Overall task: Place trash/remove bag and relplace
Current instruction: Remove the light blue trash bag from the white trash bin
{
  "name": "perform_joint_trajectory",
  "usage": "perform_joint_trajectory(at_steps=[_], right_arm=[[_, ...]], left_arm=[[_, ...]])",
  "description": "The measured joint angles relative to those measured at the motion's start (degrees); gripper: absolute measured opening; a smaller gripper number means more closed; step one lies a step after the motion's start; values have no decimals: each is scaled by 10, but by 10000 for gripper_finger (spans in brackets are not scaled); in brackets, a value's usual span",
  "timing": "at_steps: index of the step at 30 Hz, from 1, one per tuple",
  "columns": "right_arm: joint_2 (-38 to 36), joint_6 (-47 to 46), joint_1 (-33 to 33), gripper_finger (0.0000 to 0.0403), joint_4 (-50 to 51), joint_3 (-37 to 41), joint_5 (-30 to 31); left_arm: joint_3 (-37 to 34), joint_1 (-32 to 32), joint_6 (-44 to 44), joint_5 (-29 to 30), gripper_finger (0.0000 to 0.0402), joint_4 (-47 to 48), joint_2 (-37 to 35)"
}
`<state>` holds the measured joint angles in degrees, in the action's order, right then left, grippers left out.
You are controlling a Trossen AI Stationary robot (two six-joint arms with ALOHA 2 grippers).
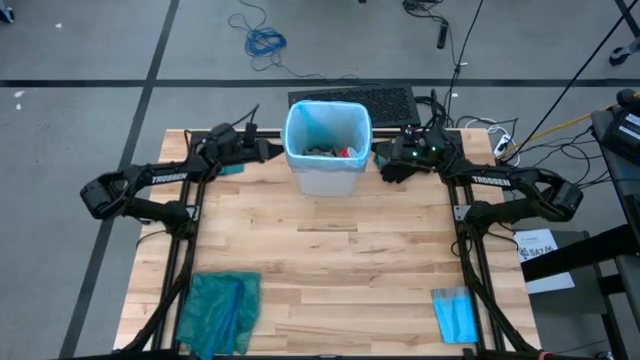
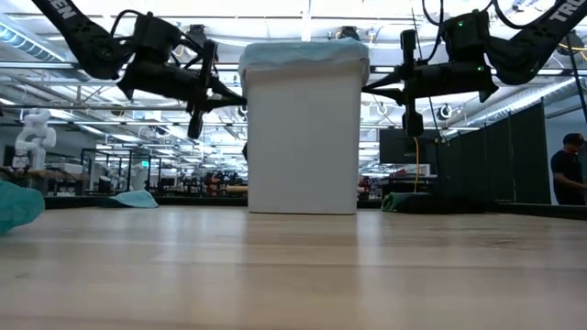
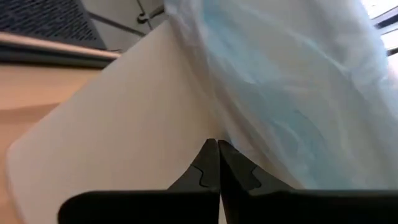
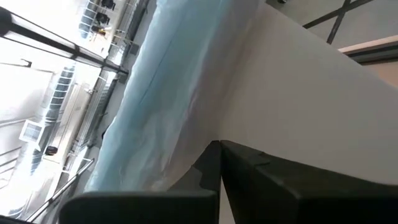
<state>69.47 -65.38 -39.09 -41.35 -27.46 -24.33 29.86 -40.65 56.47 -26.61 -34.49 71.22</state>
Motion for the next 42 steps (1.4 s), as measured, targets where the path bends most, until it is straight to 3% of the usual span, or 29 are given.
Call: perform_joint_trajectory(at_steps=[23, 27, 33, 42], right_arm=[[-15, -8, -2, 0, -32, 1, -2], [-15, -6, 9, 0, -21, 1, -18], [-19, -2, 21, 3, -13, 42, -14], [-25, -140, 23, 89, -372, 246, 93]], left_arm=[[24, 7, 0, -40, 0, 3, -2], [24, 7, -14, -58, 0, 36, -14], [25, 10, -68, -74, 0, 162, -54], [21, -11, -105, -32, 5, 226, -123]])
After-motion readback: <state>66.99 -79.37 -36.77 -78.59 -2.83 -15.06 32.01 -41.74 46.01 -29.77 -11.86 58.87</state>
